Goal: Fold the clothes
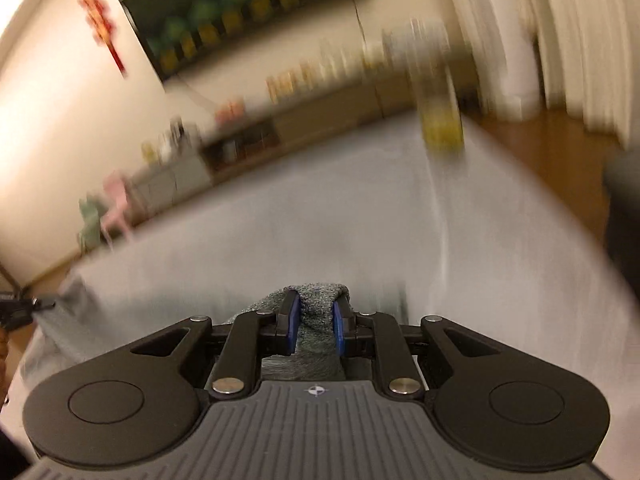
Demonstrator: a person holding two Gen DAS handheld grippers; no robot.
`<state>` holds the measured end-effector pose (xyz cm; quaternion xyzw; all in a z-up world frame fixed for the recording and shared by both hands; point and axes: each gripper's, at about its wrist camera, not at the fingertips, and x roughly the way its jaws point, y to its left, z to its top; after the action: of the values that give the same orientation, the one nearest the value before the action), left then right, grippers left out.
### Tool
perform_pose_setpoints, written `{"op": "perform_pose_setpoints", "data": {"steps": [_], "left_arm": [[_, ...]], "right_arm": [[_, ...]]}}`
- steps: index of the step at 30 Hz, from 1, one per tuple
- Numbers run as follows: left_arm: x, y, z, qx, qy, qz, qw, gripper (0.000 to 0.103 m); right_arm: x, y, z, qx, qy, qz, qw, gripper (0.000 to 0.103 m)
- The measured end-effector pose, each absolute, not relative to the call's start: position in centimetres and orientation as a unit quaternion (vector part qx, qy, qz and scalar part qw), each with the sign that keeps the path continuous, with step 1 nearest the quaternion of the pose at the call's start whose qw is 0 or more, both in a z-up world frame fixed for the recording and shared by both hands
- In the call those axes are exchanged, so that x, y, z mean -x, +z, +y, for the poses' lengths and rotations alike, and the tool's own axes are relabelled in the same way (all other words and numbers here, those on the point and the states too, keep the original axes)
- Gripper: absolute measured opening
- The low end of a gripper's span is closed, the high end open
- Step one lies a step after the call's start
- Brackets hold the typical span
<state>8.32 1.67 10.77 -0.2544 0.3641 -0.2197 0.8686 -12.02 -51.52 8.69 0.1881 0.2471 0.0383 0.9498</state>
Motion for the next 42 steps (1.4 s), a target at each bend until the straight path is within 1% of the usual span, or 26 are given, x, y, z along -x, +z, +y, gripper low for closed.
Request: {"op": "perform_pose_setpoints", "data": {"steps": [2,3,4,7,8,9,10,12,14,16,17,20,24,26,27,29,30,31,32,35,38,39,42], "left_arm": [[-5.6,11.6,2.0,0.237,-0.246,0.358,0.869,0.002],[-4.2,11.3,2.1,0.226,-0.255,0.366,0.866,0.002],[-2.8,9.7,2.2,0.215,-0.257,0.391,0.857,0.002],[0.6,2.2,2.2,0.192,-0.235,0.488,0.819,0.002],[1.1,0.2,2.2,0.197,-0.223,0.507,0.809,0.002],[1.4,-1.2,2.4,0.204,-0.219,0.513,0.805,0.003],[1.6,-1.9,2.4,0.206,-0.216,0.515,0.804,0.003],[1.8,-1.6,2.0,0.2,-0.215,0.508,0.81,0.002],[2.1,-1.5,1.8,0.186,-0.213,0.507,0.814,0.002],[1.8,-1.7,1.7,0.189,-0.212,0.506,0.815,0.003],[1.6,-1.9,1.8,0.193,-0.212,0.504,0.815,0.003],[1.1,-2.0,1.2,0.196,-0.208,0.5,0.818,0.003],[1.4,-1.9,2.1,0.199,-0.21,0.499,0.817,0.003],[1.5,-1.9,2.6,0.199,-0.213,0.498,0.817,0.004],[1.6,-1.9,2.7,0.199,-0.214,0.497,0.817,0.004],[1.6,-1.9,2.5,0.194,-0.216,0.495,0.819,0.004],[1.6,-1.7,2.4,0.188,-0.217,0.493,0.821,0.003],[1.6,-1.5,2.2,0.183,-0.217,0.49,0.824,0.003],[1.7,-1.1,2.1,0.182,-0.22,0.483,0.828,0.002],[2.1,1.6,1.4,0.185,-0.248,0.442,0.842,0.002],[2.0,3.3,-0.1,0.15,-0.27,0.429,0.849,0.002],[1.7,2.5,-0.7,0.138,-0.268,0.443,0.844,0.002],[1.2,-0.4,-1.7,0.12,-0.247,0.48,0.833,0.002]], "right_arm": [[13.8,11.8,-50.8,-0.155,0.06,0.202,0.965,0.018],[14.9,12.4,-50.4,-0.135,0.068,0.197,0.969,0.018],[15.8,11.2,-50.3,-0.127,0.072,0.216,0.965,0.018],[18.1,5.3,-50.6,-0.131,0.076,0.309,0.939,0.02],[18.5,2.9,-50.9,-0.142,0.066,0.34,0.927,0.022],[19.0,0.9,-51.2,-0.154,0.055,0.366,0.916,0.022],[19.6,-0.5,-51.6,-0.169,0.049,0.376,0.91,0.024],[20.8,-0.8,-52.5,-0.204,0.051,0.359,0.91,0.035],[21.5,0.6,-53.2,-0.217,0.057,0.326,0.918,0.062],[21.3,1.9,-53.7,-0.22,0.06,0.297,0.927,0.068],[20.7,2.5,-53.7,-0.221,0.058,0.285,0.931,0.068],[17.3,2.9,-52.3,-0.201,0.057,0.282,0.936,0.068],[9.5,0.7,-49.4,-0.129,0.03,0.34,0.931,0.068],[6.9,-0.5,-48.7,-0.092,0.014,0.365,0.926,0.066],[6.1,-1.1,-48.5,-0.083,0.015,0.378,0.922,0.063],[5.5,-1.7,-48.1,-0.07,0.024,0.395,0.916,0.047],[5.5,-1.8,-47.7,-0.056,0.025,0.401,0.914,0.043],[5.7,-1.8,-47.5,-0.043,0.024,0.403,0.914,0.029],[6.1,-1.4,-47.4,-0.033,0.02,0.398,0.917,0.021],[8.1,1.9,-47.7,-0.03,0.002,0.341,0.939,0.019],[8.8,3.9,-48.7,-0.026,-0.02,0.314,0.949,0.019],[8.4,3.8,-49.1,-0.024,-0.025,0.32,0.947,0.019],[6.2,0.5,-50.2,-0.024,-0.038,0.375,0.926,0.021]]}}
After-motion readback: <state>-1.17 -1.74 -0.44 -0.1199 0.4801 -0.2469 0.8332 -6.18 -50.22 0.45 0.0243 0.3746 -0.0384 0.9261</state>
